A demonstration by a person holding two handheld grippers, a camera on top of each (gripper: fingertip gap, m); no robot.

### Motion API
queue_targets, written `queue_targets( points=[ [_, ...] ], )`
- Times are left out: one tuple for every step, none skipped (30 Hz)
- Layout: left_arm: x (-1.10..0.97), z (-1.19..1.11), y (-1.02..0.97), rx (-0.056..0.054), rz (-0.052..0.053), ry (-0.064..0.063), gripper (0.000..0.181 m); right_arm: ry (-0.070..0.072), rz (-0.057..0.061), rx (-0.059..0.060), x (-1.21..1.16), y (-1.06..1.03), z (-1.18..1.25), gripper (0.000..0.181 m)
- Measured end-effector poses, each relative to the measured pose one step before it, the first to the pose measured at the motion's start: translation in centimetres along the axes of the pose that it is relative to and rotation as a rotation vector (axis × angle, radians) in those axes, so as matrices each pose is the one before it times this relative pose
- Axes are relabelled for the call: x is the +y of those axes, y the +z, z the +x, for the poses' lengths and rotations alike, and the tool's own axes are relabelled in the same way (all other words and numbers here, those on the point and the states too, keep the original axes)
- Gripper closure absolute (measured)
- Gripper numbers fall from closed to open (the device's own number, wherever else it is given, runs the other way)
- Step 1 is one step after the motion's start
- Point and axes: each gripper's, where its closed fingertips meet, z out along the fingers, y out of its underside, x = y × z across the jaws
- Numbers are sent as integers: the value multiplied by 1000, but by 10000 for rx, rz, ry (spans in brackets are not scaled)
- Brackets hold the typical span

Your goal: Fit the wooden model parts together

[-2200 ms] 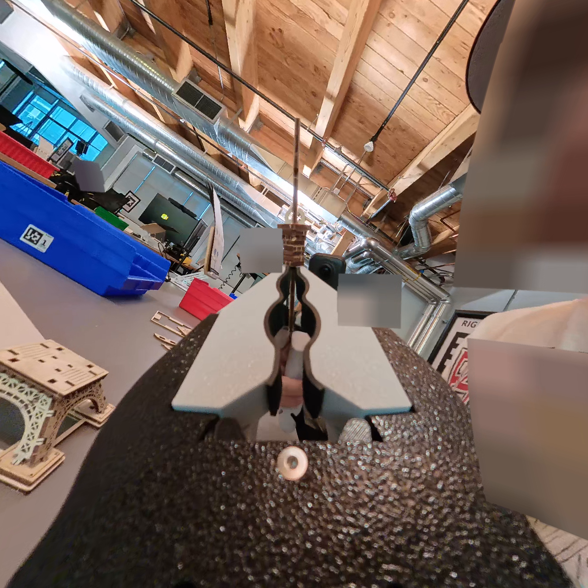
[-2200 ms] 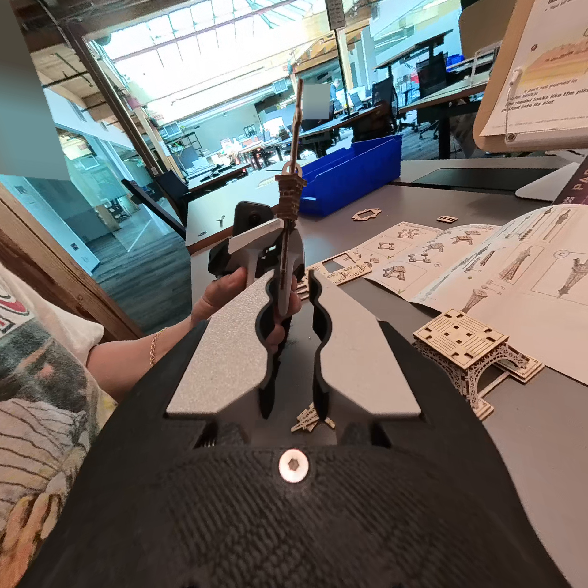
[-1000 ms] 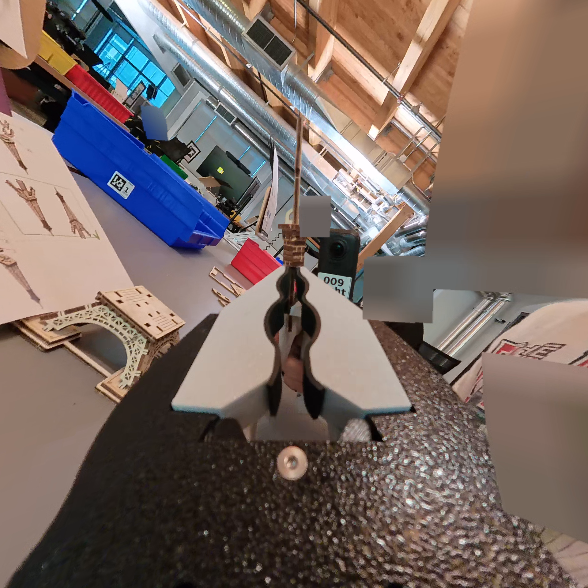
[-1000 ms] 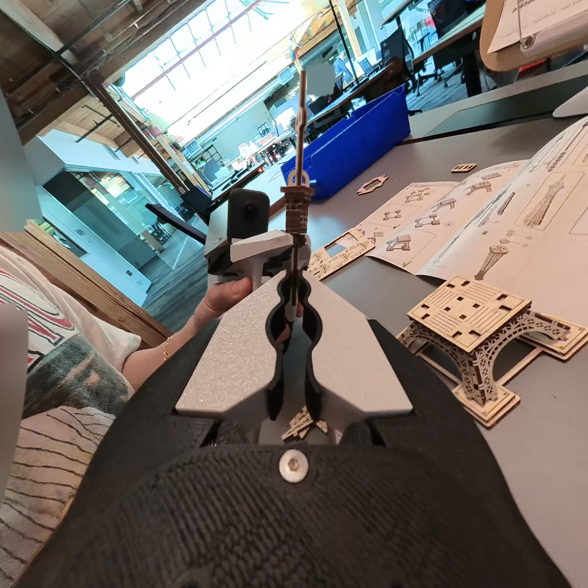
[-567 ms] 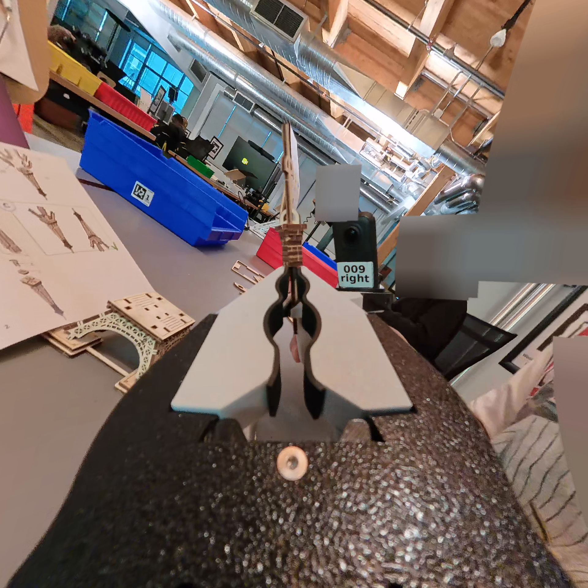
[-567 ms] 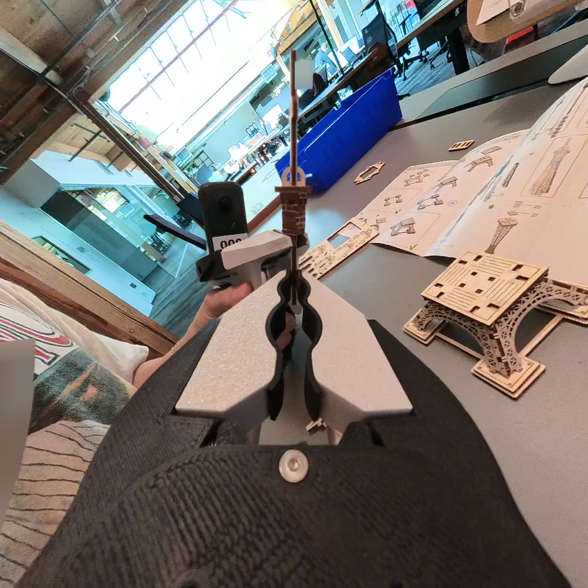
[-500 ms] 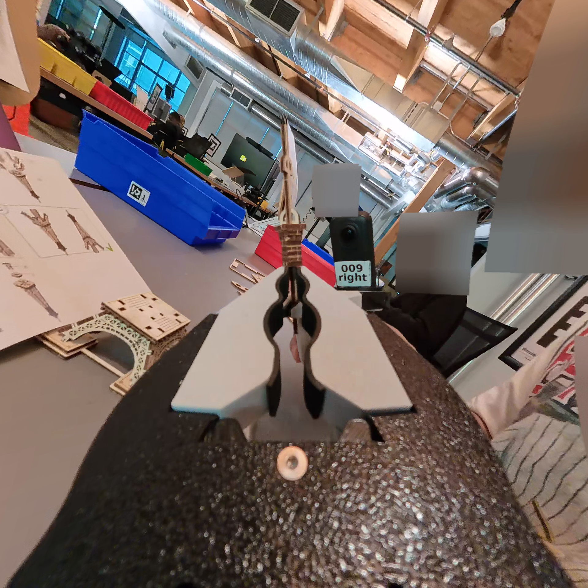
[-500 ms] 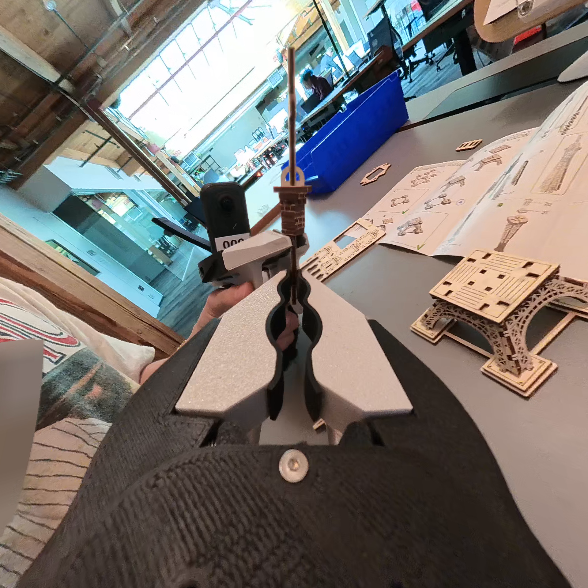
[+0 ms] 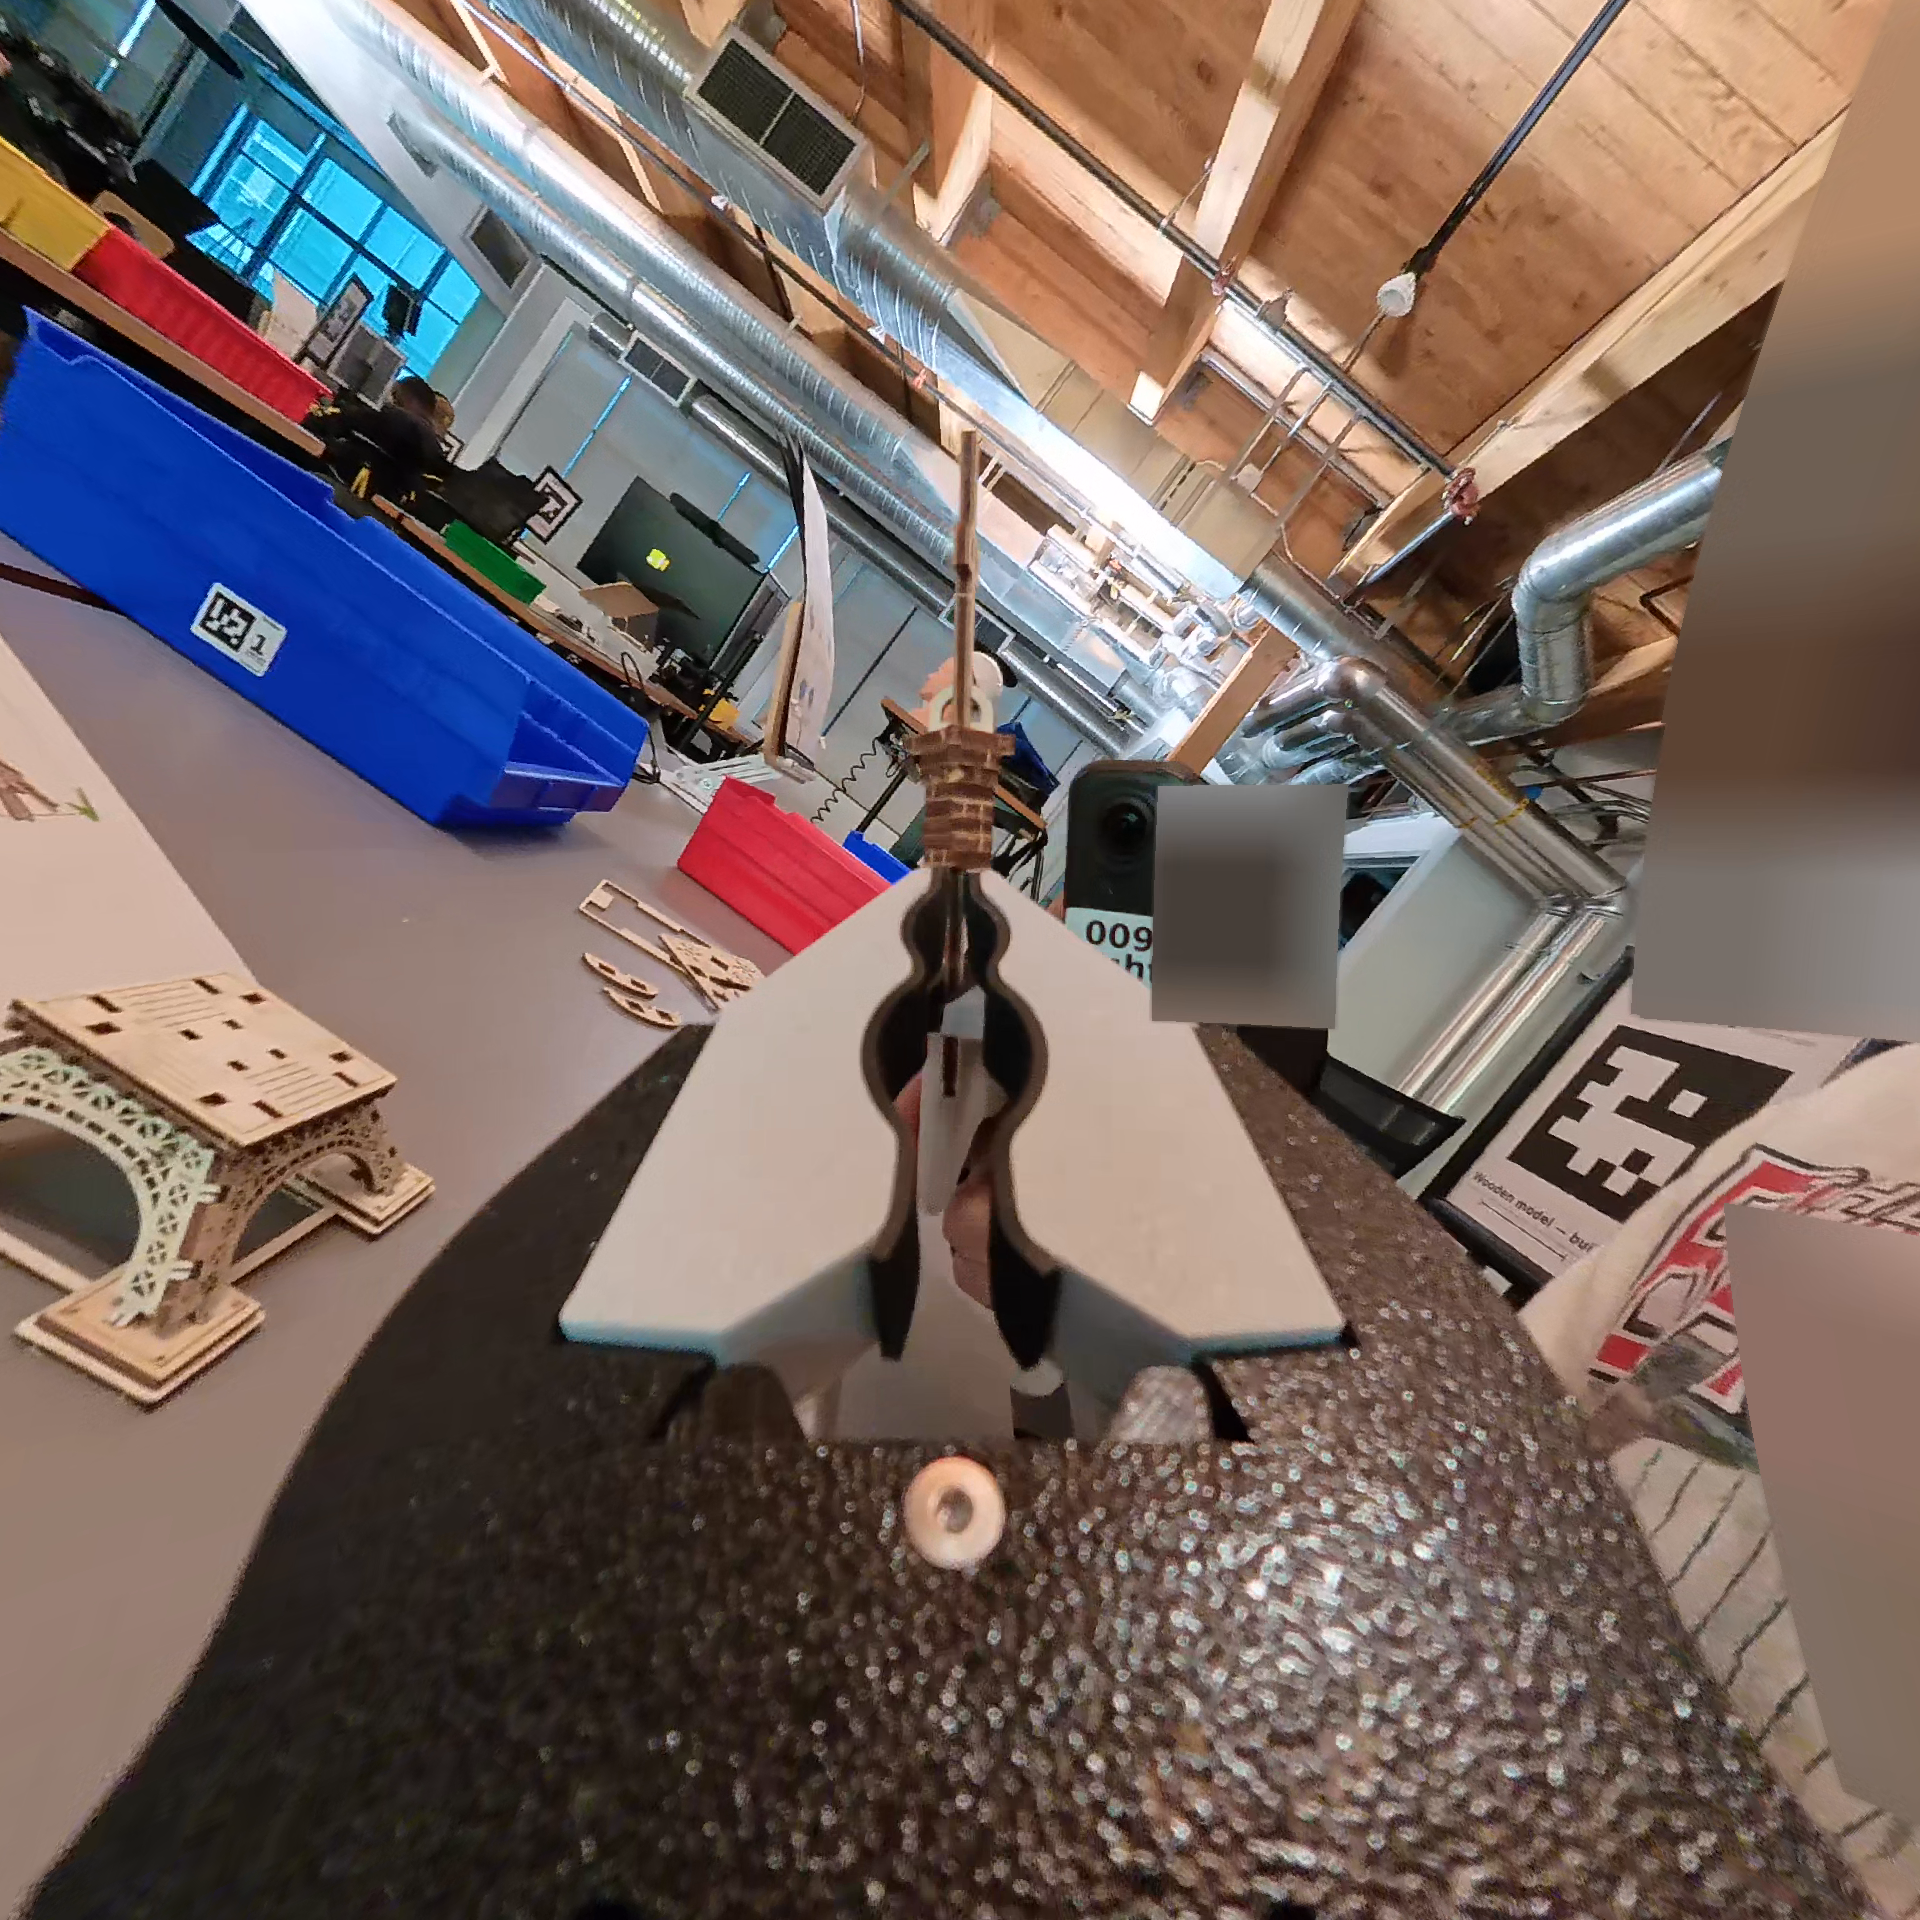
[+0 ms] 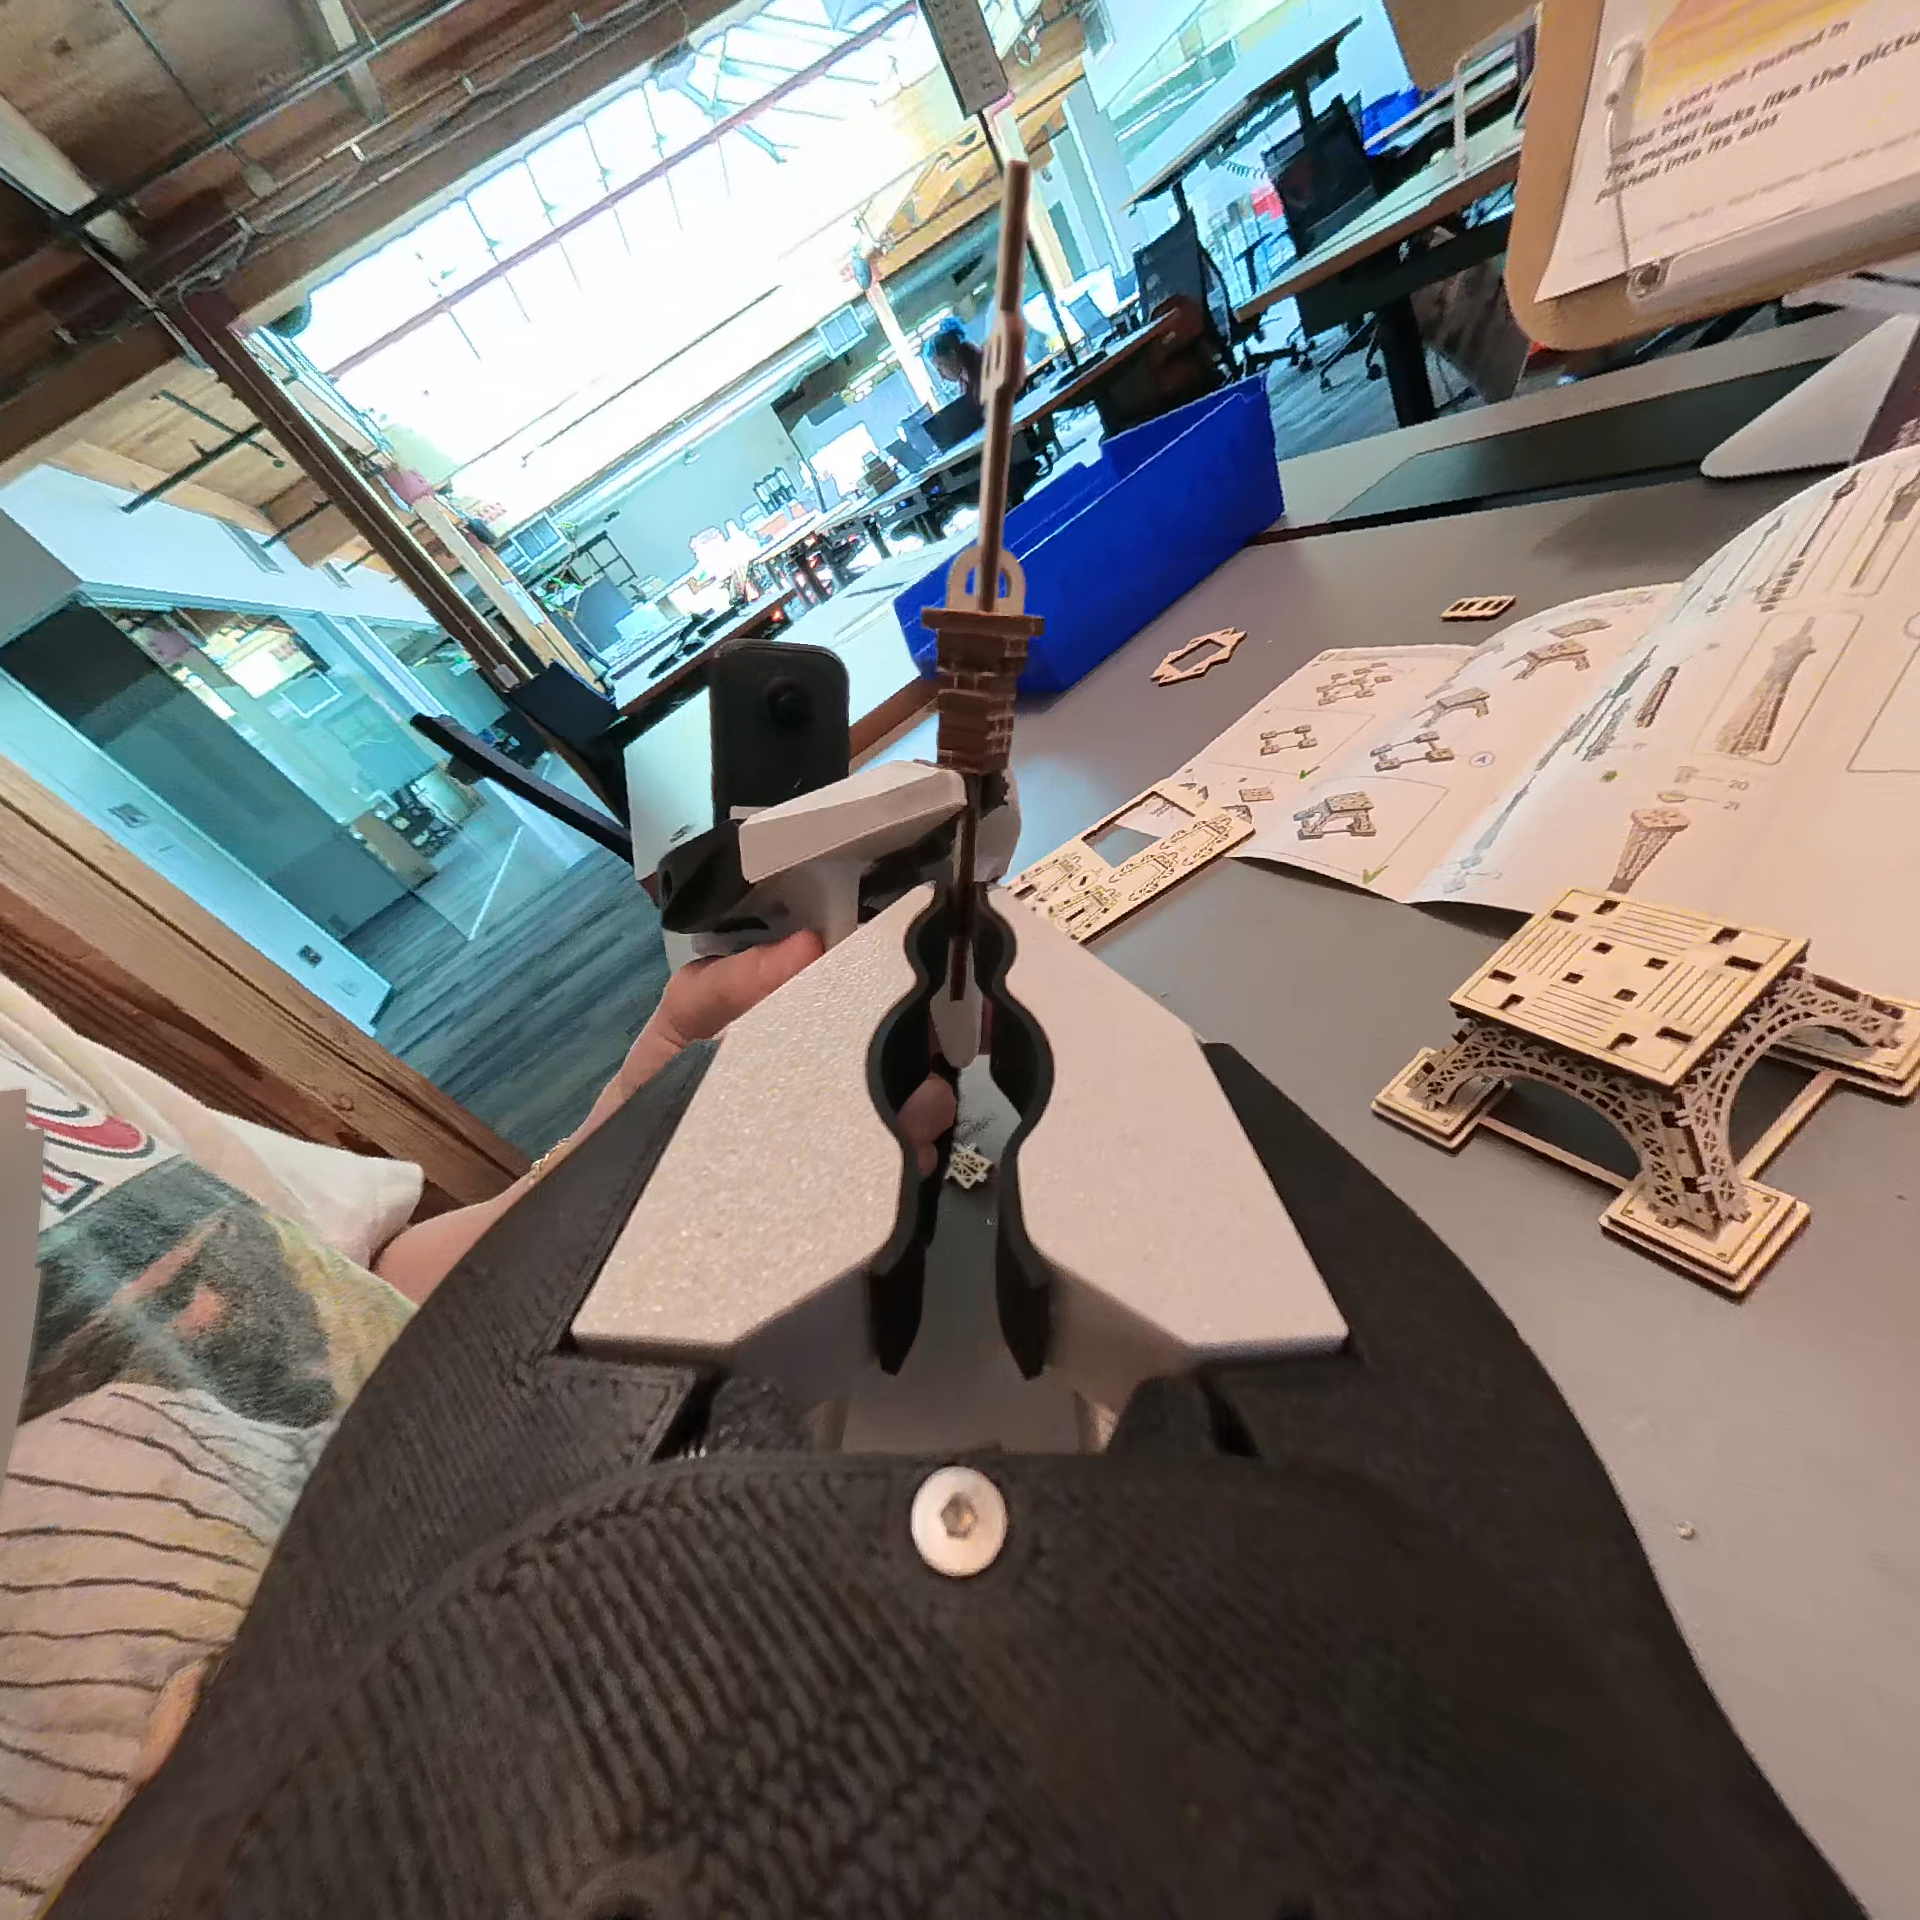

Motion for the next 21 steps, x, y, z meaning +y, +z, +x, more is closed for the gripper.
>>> queue_targets(
  points=[
    [89, 81, 99, 12, 5, 11, 181, -82, 107, 39, -42, -116, -8, 181],
    [103, 71, 107, 18, -13, 47, 181, -31, 114, 19, -36, -138, -1, 181],
    [133, 37, 81, 1, -39, 57, 181, -26, 78, 9, 33, -142, 25, 181],
    [127, 66, 45, 25, -49, 83, 181, -40, 60, -30, 50, -152, 12, 181],
    [126, 86, 26, 52, -54, 132, 181, -20, 42, -78, 53, -134, -51, 181],
    [110, 69, 13, 43, -68, 155, 181, -19, 7, -74, 62, -126, -39, 181],
    [160, -21, 9, 2, -114, 182, 181, -69, -35, -11, 107, -86, 71, 181],
    [188, -116, 3, -48, -149, 193, 181, -105, -68, 9, 160, -59, 134, 181],
    [173, -126, 4, -38, -152, 165, 181, -74, -67, -18, 161, -73, 156, 181],
    [139, -83, 18, -5, -137, 144, 181, 7, -32, -78, 103, -73, 100, 181],
    [120, -98, 42, -13, -139, 110, 181, 47, -15, -70, 75, -51, 114, 181],
    [104, -115, 72, -25, -129, 117, 181, 35, 4, -37, 60, -30, 141, 181],
    [66, -112, 102, -17, -107, 129, 181, 52, 22, -23, 14, -19, 126, 181],
    [11, -117, 115, -3, -86, 136, 181, 27, 56, -29, -49, -6, 118, 181],
    [-10, -123, 176, -1, -86, 111, 181, 34, 69, -34, -93, -45, 152, 181],
    [-18, -114, 231, 8, -89, 69, 181, 2, 92, -32, -149, -98, 191, 181],
    [-44, -97, 326, 7, -90, 56, 181, -17, 117, -52, -207, -131, 189, 181],
    [-25, -89, 391, -11, -107, 68, 181, 11, 122, -67, -252, -185, 211, 181],
    [-3, -85, 448, -22, -132, 115, 181, 34, 104, -93, -252, -216, 215, 181],
    [-1, -75, 483, -42, -134, 145, 181, 16, 106, -136, -263, -237, 209, 181],
    [39, -109, 515, -64, -145, 155, 181, 1, 106, -144, -262, -232, 239, 181]
  ],
)
